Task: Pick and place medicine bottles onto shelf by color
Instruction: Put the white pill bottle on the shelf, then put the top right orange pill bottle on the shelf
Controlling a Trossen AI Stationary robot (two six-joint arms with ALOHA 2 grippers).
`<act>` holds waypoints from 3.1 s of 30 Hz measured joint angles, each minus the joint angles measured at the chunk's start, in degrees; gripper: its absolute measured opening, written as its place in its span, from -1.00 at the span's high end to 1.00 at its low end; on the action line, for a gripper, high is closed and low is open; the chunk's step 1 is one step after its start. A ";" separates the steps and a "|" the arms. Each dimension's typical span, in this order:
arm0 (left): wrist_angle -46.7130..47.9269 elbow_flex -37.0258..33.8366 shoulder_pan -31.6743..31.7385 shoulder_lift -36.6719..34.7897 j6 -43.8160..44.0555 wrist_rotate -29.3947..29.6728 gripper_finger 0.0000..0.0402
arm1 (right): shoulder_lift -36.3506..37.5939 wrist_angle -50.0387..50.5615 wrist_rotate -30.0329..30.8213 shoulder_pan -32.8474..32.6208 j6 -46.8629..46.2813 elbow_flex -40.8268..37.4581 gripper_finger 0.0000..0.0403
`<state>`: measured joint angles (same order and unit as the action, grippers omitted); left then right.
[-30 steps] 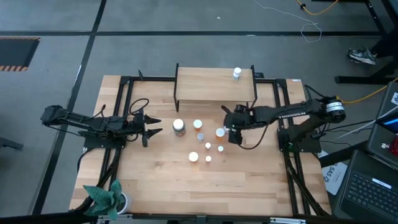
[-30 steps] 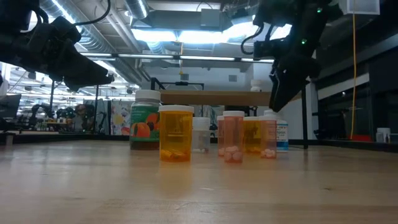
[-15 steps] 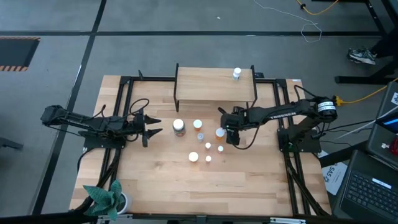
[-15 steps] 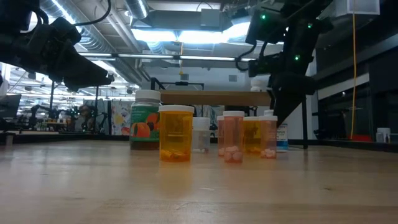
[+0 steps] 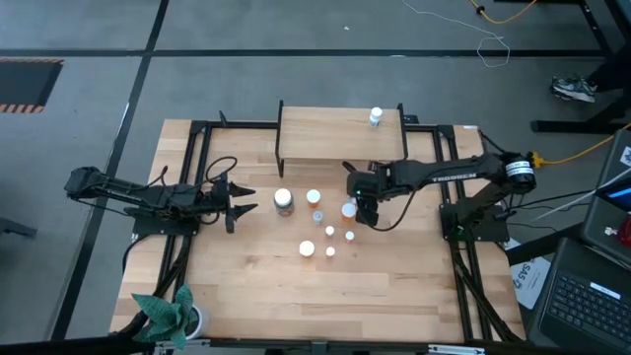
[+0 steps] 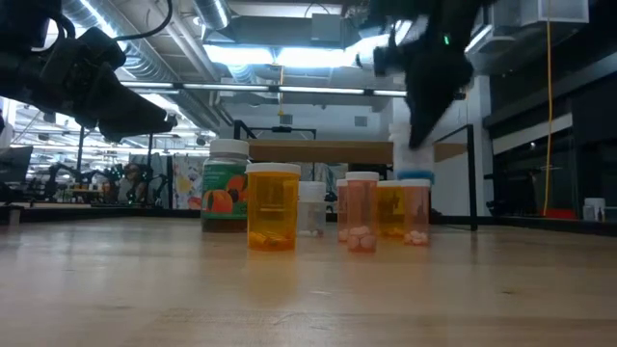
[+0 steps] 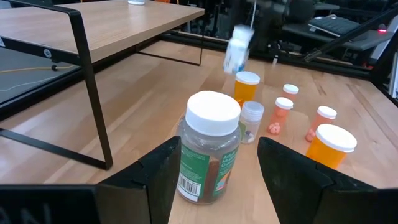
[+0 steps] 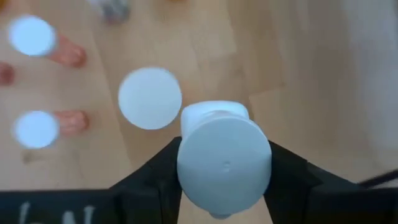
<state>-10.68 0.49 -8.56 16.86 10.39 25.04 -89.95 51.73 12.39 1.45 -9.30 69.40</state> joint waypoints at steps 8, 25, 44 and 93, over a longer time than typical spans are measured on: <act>1.50 -0.01 0.01 -0.02 0.00 0.01 -0.04 | 0.07 1.46 2.98 1.88 15.49 17.92 0.15; 0.76 0.00 0.02 -0.02 0.07 0.02 -0.04 | -6.07 -2.38 -1.91 27.10 29.40 30.47 0.15; 0.77 0.00 0.02 -0.01 0.04 0.02 -0.04 | -19.04 8.76 -5.54 31.12 30.78 40.04 -0.23; 0.81 0.00 0.02 -0.02 11.87 -0.02 -0.04 | -17.04 38.20 -13.80 -5.53 12.48 33.75 -0.68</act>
<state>-9.87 0.49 -8.54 16.84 22.26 25.02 -106.99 89.93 -1.41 -4.08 3.18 103.15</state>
